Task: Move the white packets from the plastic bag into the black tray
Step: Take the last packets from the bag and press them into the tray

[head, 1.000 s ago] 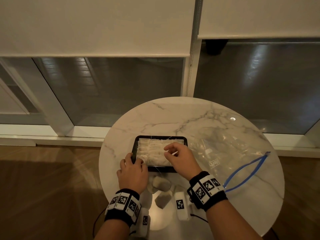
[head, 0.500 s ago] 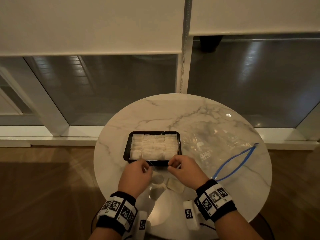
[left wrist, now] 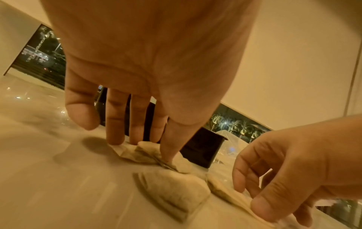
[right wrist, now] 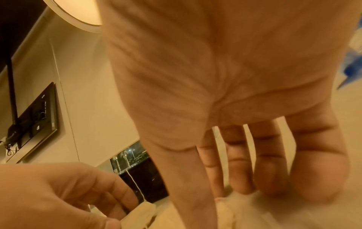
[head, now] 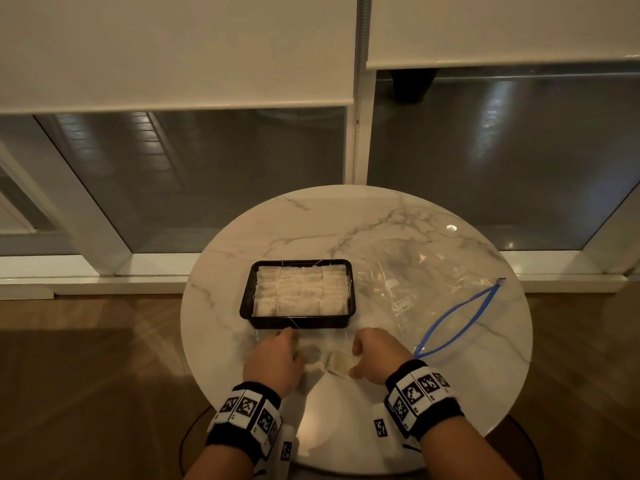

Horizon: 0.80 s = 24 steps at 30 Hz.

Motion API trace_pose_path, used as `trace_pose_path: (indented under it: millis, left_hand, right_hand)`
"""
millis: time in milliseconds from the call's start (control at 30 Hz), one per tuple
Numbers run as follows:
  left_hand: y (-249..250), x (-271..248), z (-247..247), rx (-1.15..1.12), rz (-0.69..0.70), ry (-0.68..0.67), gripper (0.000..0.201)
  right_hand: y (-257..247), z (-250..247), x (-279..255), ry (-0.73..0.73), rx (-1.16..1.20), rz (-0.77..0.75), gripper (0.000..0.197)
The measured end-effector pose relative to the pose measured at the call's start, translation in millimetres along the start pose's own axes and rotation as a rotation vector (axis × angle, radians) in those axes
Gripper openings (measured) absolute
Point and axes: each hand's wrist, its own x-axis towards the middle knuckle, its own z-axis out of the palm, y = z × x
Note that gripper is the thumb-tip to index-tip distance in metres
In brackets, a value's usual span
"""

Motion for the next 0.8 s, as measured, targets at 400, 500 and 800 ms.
trace_pose_path:
  millis: [400,500,800]
  left_hand:
    - [-5.1,4.5,-1.6,-0.102,-0.078,-0.067,0.035]
    - [-7.8,3.1,-3.7,-0.122,-0.106,-0.083,0.018]
    - [-20.0,3.8,-22.3,-0.186,-0.116,-0.081,0.009]
  right_hand:
    - [2.4,5.1,3.7,-0.013,0.028,0.056,0.035]
    - [1.7,5.8,5.5,0.005,0.021,0.100,0.044]
    - [3.0,5.3,6.7,0.005,0.023,0.106,0.032]
